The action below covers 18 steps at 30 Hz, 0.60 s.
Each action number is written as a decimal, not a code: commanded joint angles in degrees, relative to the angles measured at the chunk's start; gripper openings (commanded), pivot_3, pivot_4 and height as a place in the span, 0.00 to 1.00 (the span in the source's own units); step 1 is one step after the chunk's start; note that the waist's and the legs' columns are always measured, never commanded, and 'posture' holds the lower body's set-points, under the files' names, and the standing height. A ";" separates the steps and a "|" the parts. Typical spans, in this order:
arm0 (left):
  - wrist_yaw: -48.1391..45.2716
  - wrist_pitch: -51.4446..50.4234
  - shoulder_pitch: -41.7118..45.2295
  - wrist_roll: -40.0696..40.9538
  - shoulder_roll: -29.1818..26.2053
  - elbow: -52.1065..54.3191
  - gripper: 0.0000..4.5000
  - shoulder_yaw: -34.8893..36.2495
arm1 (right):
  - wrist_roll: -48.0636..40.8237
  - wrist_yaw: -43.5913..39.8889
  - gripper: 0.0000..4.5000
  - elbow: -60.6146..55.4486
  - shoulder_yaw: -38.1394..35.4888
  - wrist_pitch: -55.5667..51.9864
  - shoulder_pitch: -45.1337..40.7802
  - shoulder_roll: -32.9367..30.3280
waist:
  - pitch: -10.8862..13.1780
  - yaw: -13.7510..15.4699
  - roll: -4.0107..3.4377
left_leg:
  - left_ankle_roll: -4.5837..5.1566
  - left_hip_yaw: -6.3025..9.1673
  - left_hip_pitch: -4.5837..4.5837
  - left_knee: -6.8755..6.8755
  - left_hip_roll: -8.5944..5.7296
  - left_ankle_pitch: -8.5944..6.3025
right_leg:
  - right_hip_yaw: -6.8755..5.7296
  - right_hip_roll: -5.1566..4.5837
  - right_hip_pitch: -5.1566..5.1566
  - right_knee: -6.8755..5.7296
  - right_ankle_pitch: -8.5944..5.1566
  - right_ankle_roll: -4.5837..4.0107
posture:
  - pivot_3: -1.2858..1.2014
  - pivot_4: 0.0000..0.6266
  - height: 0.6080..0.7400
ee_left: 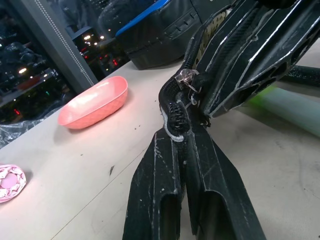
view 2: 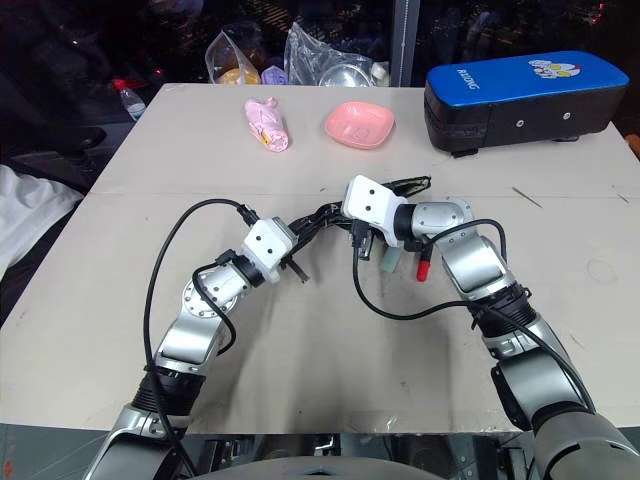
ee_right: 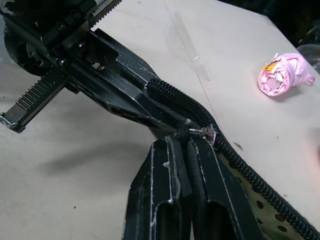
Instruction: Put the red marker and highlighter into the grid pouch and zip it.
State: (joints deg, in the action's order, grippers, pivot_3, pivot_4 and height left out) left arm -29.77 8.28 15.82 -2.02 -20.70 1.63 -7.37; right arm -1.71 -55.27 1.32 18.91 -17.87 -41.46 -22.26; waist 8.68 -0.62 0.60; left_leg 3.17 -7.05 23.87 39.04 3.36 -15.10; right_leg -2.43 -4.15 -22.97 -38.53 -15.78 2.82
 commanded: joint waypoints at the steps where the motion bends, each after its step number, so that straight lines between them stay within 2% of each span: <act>1: 0.44 0.76 0.57 0.28 0.38 1.45 0.00 0.11 | -4.15 -3.73 0.32 -6.46 -2.68 -3.66 0.84 -3.41 | 0.00 0.14 0.00 | 0.00 0.01 0.01 0.00 0.00 0.00 | -0.01 -0.01 0.00 0.01 0.00 0.00 | 0.52 0.24 1.00; 7: 0.37 0.95 0.86 0.28 0.55 1.03 0.00 0.14 | -10.58 -1.43 0.96 -13.54 -9.26 -13.07 3.96 -6.53 | 0.00 0.06 0.01 | 0.01 0.02 0.02 0.00 0.00 -0.01 | -0.01 -0.03 0.00 0.02 0.00 0.00 | 0.52 0.24 1.00; 9: 0.19 1.02 0.87 0.40 0.59 0.92 0.00 0.08 | -12.50 1.34 0.96 -13.65 -12.11 -15.51 3.66 -5.53 | 0.00 -0.12 0.01 | 0.01 0.02 0.01 0.00 0.00 -0.01 | 0.00 -0.03 0.00 0.01 0.00 -0.01 | 0.52 0.24 1.00; 15: -0.28 1.22 1.54 0.49 0.66 0.24 0.00 -0.08 | -12.85 7.71 0.53 -8.44 -15.35 -16.86 3.17 -3.18 | 0.01 -0.05 0.01 | 0.01 0.02 0.01 -0.03 0.02 -0.01 | -0.01 -0.01 0.00 0.01 0.00 -0.01 | 0.52 0.24 1.00; 18: -0.41 1.34 1.90 0.44 0.60 -0.06 0.00 -0.01 | -11.88 9.69 0.23 -5.71 -14.47 -16.94 2.93 -3.15 | 0.01 0.09 0.01 | 0.01 0.01 0.01 -0.02 -0.02 -0.01 | -0.01 -0.02 0.00 0.01 0.00 -0.01 | 0.52 0.24 1.00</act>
State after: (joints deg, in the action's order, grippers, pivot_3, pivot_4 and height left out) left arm -30.18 8.38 17.01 -2.04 -20.19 0.94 -7.39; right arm -13.81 -46.86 -4.15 5.63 -34.99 -37.25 -25.43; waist 8.69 -0.53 0.61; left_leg 3.18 -7.06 23.88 39.02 3.33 -15.11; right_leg -2.43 -4.18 -22.98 -38.51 -15.77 2.81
